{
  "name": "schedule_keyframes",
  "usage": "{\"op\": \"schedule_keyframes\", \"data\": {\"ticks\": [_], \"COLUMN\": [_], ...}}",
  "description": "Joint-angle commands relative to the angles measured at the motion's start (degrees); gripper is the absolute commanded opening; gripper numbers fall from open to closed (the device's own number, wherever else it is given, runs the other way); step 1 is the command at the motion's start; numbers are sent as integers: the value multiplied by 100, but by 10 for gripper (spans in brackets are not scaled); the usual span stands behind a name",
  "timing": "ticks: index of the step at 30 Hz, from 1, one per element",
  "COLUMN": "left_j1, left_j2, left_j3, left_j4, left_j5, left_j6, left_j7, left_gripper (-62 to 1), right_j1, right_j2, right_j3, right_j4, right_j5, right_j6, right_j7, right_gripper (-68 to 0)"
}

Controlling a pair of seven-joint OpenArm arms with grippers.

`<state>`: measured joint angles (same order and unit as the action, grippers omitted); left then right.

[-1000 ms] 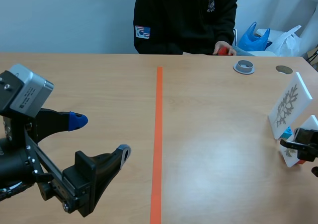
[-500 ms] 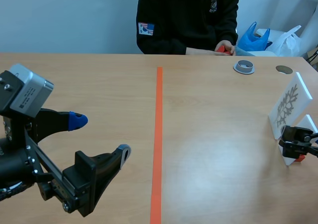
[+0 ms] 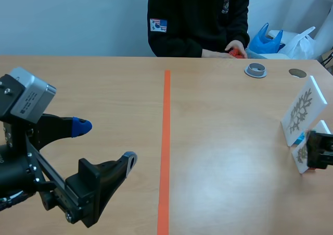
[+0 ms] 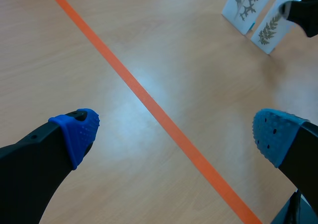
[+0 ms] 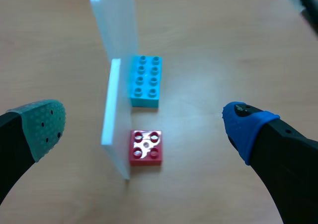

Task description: Sort the leaf by its shape. The table is split by an orange tape line. A compound leaf with several leaflets goes to the left side, a simple leaf with one blade goes to the right side. Return to the home posture when a red brick is placed on the table.

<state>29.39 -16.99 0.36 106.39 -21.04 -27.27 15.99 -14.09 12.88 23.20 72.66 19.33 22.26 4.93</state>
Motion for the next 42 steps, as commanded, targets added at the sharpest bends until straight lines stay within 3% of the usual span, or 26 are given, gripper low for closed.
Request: {"op": "schedule_keyframes", "data": {"ticks": [1, 4, 12, 20, 27, 32, 42], "left_j1": [28, 28, 28, 28, 28, 28, 28], "left_j2": [13, 11, 11, -22, -20, -20, -20], "left_j3": [-37, -37, -37, -37, -37, -37, -37], "left_j4": [33, 33, 33, 33, 33, 33, 33], "left_j5": [-55, -55, -52, -33, -33, -33, -33], "left_j6": [-37, -37, -37, -37, -37, -37, -37], "left_j7": [-109, -109, -109, -109, -109, -109, -105], "left_gripper": [14, 14, 14, 14, 14, 14, 14], "right_j1": [-199, -640, -1519, -1976, -1969, -1923, -1908], "right_j2": [125, 125, 155, 186, 184, 107, 96], "right_j3": [111, 166, 149, 17, -946, -1585, -1829], "right_j4": [417, 970, 2186, 3091, 3362, 3423, 3421], "right_j5": [37, 39, 94, 730, 713, 535, 535], "right_j6": [11, 90, 745, 1213, 1224, 1047, 1034], "right_j7": [2, -129, -616, -1220, -1497, -1513, -953], "right_gripper": [4, 4, 4, 4, 4, 4, 4]}}
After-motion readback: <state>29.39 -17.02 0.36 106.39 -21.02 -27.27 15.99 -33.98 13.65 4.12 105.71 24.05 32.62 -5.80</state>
